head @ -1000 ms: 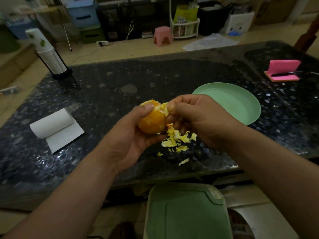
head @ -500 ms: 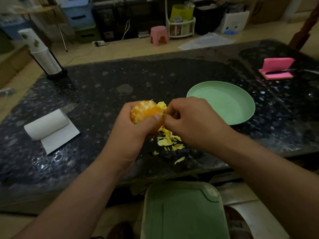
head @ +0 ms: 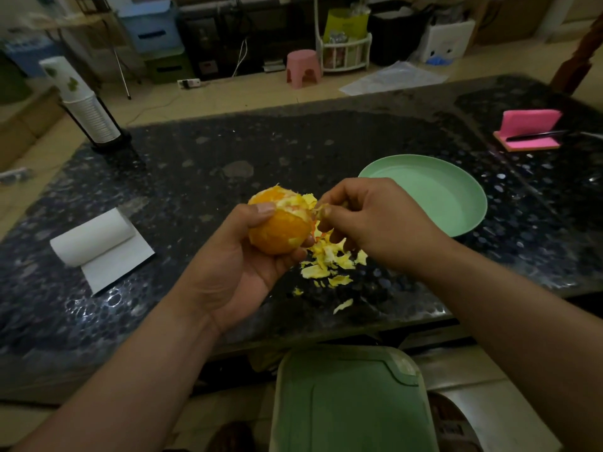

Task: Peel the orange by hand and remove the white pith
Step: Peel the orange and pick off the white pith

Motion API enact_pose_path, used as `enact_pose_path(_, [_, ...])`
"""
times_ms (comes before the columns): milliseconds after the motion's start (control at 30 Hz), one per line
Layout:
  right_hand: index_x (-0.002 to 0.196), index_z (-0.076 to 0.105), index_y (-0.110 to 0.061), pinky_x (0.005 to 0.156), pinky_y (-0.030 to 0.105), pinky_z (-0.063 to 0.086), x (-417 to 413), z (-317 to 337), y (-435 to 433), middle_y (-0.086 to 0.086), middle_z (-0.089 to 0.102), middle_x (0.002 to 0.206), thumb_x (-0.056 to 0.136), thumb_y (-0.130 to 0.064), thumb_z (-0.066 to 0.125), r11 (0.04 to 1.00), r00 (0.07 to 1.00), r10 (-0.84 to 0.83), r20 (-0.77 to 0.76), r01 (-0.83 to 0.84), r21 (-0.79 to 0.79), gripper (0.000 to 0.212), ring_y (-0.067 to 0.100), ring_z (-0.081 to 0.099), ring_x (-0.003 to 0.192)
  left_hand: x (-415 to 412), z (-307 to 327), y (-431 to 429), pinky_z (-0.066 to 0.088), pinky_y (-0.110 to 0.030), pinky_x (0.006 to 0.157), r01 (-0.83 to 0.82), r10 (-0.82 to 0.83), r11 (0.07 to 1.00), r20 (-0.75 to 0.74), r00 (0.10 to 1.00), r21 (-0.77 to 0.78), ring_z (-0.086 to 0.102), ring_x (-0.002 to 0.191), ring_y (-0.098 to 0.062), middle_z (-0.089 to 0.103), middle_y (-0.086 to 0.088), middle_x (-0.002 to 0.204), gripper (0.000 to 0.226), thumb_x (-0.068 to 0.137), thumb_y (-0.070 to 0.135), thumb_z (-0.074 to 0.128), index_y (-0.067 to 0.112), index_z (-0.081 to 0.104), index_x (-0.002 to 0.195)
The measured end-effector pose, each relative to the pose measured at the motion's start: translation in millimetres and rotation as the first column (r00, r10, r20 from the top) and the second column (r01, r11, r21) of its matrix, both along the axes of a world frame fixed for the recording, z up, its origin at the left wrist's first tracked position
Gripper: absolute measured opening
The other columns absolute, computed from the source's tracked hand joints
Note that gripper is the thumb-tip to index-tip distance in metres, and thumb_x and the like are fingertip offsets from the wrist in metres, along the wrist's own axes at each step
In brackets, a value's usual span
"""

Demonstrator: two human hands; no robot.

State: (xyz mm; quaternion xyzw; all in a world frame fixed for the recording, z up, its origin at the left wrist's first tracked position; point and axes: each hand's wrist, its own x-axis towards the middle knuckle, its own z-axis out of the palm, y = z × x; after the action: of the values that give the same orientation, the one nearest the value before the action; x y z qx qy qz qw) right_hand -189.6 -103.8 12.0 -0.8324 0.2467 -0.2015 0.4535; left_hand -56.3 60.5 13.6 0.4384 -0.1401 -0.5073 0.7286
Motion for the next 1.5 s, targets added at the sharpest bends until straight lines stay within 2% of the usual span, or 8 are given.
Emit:
enact_pose_path(200, [0.122, 0.074, -0.03, 0.075, 0.025, 0.055, 9.0, -15.6, -1.1, -0.014, 0.074, 0.103, 0.103, -0.019, 0.063, 0.988, 0.99, -0.017, -0.142, -0.005, -0.153, 0.024, 0.001, 0.068, 0.086, 3.0, -1.8, -0.2, 0.062, -0.033, 0.068, 0.02, -0.019, 1.0, -0.064, 0.998, 0.012, 0.073, 0.09, -0.035, 0.066, -0.031, 0.131, 0.078, 0.071, 0.024, 0.077, 0.003, 0.055, 0.143])
enact_pose_path(267, [0.106, 0.075, -0.028, 0.07, 0.027, 0.05, 10.4, -15.8, 0.7, -0.015, 0.07, 0.093, 0.101, -0.03, 0.069, 0.974, 0.985, -0.071, -0.156, 0.035, -0.222, 0.008, 0.002, 0.064, 0.082, 2.4, -1.9, -0.6, 0.062, -0.033, 0.069, 0.013, -0.011, 0.999, -0.053, 0.999, 0.03, 0.072, 0.091, -0.034, 0.068, -0.03, 0.131, 0.068, 0.077, 0.021, 0.073, 0.004, 0.056, 0.141])
enact_pose_path(367, [0.088, 0.069, -0.025, 0.071, 0.032, 0.053, 8.5, -12.2, 0.4, -0.01, 0.071, 0.094, 0.097, -0.036, 0.074, 0.957, 0.988, -0.125, -0.095, 0.094, -0.276, 0.014, 0.008, 0.065, 0.085, -0.3, -1.4, -0.8, 0.063, -0.033, 0.07, -0.006, 0.007, 0.999, -0.033, 0.999, 0.033, 0.074, 0.091, -0.034, 0.074, -0.025, 0.118, 0.06, 0.079, 0.021, 0.067, 0.004, 0.057, 0.136])
enact_pose_path(533, [0.103, 0.074, -0.032, 0.074, 0.024, 0.043, 3.8, -5.9, 1.2, -0.013, 0.068, 0.101, 0.099, -0.028, 0.07, 0.952, 0.996, -0.08, -0.048, 0.062, -0.299, 0.007, 0.004, 0.06, 0.089, -1.2, -2.2, -2.1, 0.063, -0.034, 0.072, -0.038, 0.036, 0.998, 0.051, 0.998, 0.045, 0.075, 0.092, -0.033, 0.076, -0.019, 0.114, 0.053, 0.079, 0.019, 0.066, 0.003, 0.061, 0.13])
enact_pose_path(700, [0.125, 0.073, -0.033, 0.087, 0.022, 0.051, 2.5, -4.0, 6.2, -0.016, 0.071, 0.113, 0.099, -0.029, 0.071, 0.958, 0.999, -0.046, -0.005, 0.043, -0.284, 0.026, 0.0, 0.064, 0.101, -0.5, -5.2, -2.7, 0.063, -0.036, 0.073, -0.054, 0.048, 0.996, 0.085, 0.995, 0.065, 0.074, 0.099, -0.032, 0.076, -0.017, 0.115, 0.047, 0.078, 0.017, 0.067, 0.007, 0.063, 0.124])
enact_pose_path(833, [0.115, 0.074, -0.032, 0.075, 0.019, 0.054, -2.7, 6.6, 11.5, -0.015, 0.073, 0.099, 0.096, -0.029, 0.076, 0.953, 0.993, 0.042, 0.115, -0.005, -0.304, 0.019, 0.001, 0.068, 0.091, 1.9, -3.7, -3.8, 0.065, -0.037, 0.074, -0.048, 0.035, 0.996, 0.153, 0.988, 0.081, 0.075, 0.094, -0.029, 0.076, -0.016, 0.112, 0.043, 0.081, 0.015, 0.073, 0.006, 0.063, 0.122])
enact_pose_path(1267, [0.091, 0.068, -0.022, 0.056, 0.039, 0.05, -4.1, 13.4, 21.8, -0.004, 0.064, 0.076, 0.098, -0.033, 0.059, 0.677, 0.994, 0.077, -0.077, -0.109, -0.728, 0.016, 0.02, 0.056, 0.064, -0.4, -4.1, -5.2, 0.061, -0.032, 0.065, -0.069, -0.045, 0.956, 0.373, 0.927, 0.286, 0.074, 0.082, -0.014, 0.069, -0.01, 0.11, 0.026, 0.103, 0.02, 0.059, 0.008, 0.062, 0.126])
enact_pose_path(1500, [0.09, 0.065, -0.021, 0.058, 0.042, 0.051, -1.6, 11.4, 31.1, -0.003, 0.064, 0.078, 0.096, -0.029, 0.057, 0.654, 0.998, 0.046, -0.041, -0.061, -0.754, 0.013, 0.021, 0.057, 0.066, -3.2, -0.3, -3.6, 0.061, -0.035, 0.068, -0.098, -0.039, 0.952, 0.433, 0.901, 0.29, 0.069, 0.094, -0.026, 0.066, -0.015, 0.114, 0.018, 0.102, 0.016, 0.058, 0.01, 0.062, 0.118])
